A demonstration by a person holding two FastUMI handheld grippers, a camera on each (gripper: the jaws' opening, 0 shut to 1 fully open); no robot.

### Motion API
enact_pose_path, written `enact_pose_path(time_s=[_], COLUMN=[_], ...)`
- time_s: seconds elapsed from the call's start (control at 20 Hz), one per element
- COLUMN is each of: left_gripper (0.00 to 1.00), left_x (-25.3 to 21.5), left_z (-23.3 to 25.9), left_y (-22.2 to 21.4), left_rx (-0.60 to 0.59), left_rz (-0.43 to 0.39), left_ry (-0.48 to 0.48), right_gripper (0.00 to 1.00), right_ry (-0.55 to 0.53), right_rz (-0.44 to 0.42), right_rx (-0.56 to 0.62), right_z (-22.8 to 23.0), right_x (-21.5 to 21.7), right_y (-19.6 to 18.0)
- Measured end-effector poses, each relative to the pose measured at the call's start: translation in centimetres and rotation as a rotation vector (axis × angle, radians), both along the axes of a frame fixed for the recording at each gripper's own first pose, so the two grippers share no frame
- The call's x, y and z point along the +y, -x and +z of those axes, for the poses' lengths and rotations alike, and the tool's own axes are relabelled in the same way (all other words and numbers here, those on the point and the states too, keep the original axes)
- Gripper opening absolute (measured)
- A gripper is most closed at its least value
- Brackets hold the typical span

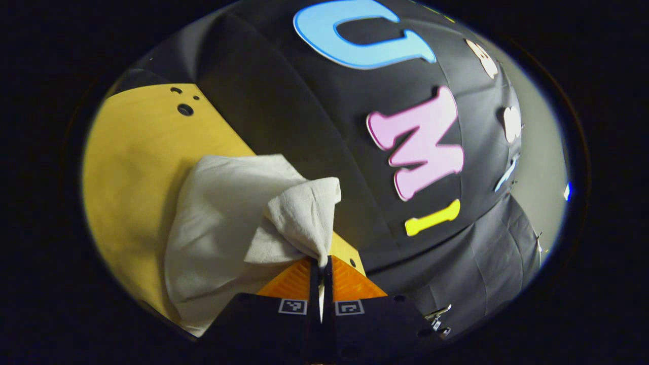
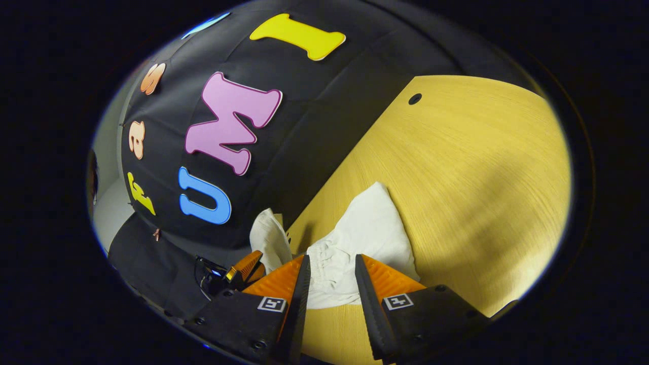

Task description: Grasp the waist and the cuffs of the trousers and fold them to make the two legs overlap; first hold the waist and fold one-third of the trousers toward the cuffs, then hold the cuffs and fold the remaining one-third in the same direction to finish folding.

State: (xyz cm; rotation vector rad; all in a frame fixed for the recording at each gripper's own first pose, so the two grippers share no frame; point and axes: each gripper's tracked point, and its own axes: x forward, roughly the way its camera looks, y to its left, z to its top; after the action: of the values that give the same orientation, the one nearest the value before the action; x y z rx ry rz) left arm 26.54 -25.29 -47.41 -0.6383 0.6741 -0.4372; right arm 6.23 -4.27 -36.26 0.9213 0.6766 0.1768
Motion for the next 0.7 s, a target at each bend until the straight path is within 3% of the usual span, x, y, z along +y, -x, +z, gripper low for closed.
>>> enact_pose_path(time_s=[0.35, 0.7], left_gripper=[0.06, 0.06], left_x=[-6.1, -5.7], left_z=[-5.6, -13.0], left_y=[6.4, 13.2], left_rx=[0.069, 0.136], left_rz=[-0.240, -0.488], left_ry=[-0.126, -0.402], right_gripper=[0.54, 0.54], right_ry=[0.007, 0.004], right_rz=[-0.062, -0.096], right_rx=[0.007, -0.002], right_z=[0.2, 1.5], right_x=[-4.8, -7.7], right_y=[0.8, 0.6])
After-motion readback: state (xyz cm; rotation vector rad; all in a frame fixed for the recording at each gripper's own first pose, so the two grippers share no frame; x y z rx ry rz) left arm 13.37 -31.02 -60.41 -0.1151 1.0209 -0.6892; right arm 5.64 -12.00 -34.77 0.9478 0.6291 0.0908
